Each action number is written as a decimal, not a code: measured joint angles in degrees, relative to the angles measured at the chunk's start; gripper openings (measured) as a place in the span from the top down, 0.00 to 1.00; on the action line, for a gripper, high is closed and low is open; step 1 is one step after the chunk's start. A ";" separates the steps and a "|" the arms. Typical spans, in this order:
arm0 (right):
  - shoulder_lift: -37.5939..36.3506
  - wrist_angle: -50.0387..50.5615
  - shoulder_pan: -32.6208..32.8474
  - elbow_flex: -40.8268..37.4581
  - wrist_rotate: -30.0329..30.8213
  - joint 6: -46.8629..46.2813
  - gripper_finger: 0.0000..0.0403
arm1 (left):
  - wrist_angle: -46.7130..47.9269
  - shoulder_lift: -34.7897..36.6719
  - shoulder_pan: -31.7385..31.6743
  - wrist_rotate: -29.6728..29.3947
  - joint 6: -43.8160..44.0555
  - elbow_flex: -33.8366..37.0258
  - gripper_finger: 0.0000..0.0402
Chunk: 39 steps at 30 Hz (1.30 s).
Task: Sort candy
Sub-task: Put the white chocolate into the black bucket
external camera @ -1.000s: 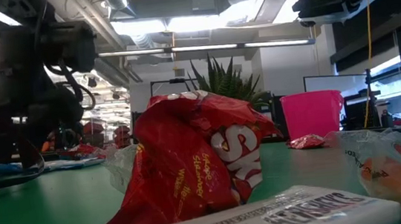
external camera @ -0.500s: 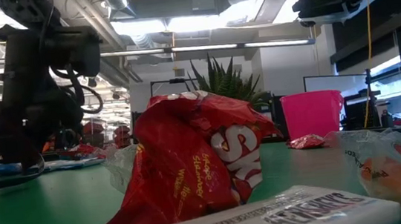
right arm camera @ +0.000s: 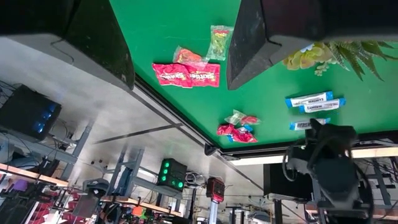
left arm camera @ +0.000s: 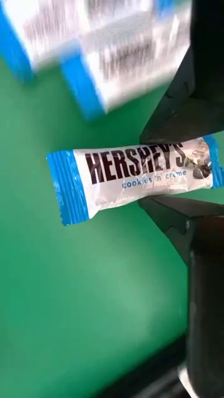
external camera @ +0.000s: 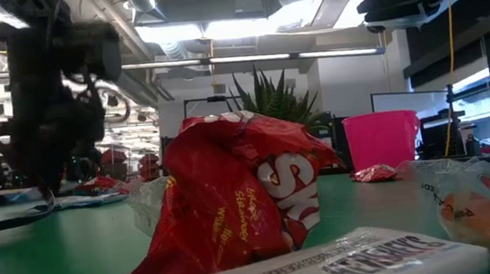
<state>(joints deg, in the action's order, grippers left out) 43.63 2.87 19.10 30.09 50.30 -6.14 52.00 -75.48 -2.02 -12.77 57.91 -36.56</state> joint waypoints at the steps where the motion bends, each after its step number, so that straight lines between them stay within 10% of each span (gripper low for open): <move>1: 0.01 -0.06 -0.01 0.00 0.00 -0.07 0.37 | 0.07 0.90 0.06 -0.21 -0.16 -0.33 0.70; 10: 0.01 -4.51 0.01 0.00 -2.26 0.35 0.37 | -1.14 7.70 0.60 -3.95 -4.57 -6.03 0.71; 18: 3.26 -15.97 -0.01 0.02 -7.82 3.12 0.37 | -22.22 9.22 3.07 -6.28 -20.11 -12.10 0.71; 28: 14.39 -37.70 -1.62 0.14 -13.44 9.42 0.37 | -45.19 9.05 4.07 -6.17 -34.87 -12.41 0.71; 39: 30.67 -39.62 -8.76 10.73 -21.51 10.51 0.37 | -58.57 9.05 4.02 -6.25 -40.71 -12.41 0.72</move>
<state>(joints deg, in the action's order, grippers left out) 74.30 -36.75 10.34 40.82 28.79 4.36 -6.58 -66.43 2.00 -19.03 17.20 -48.97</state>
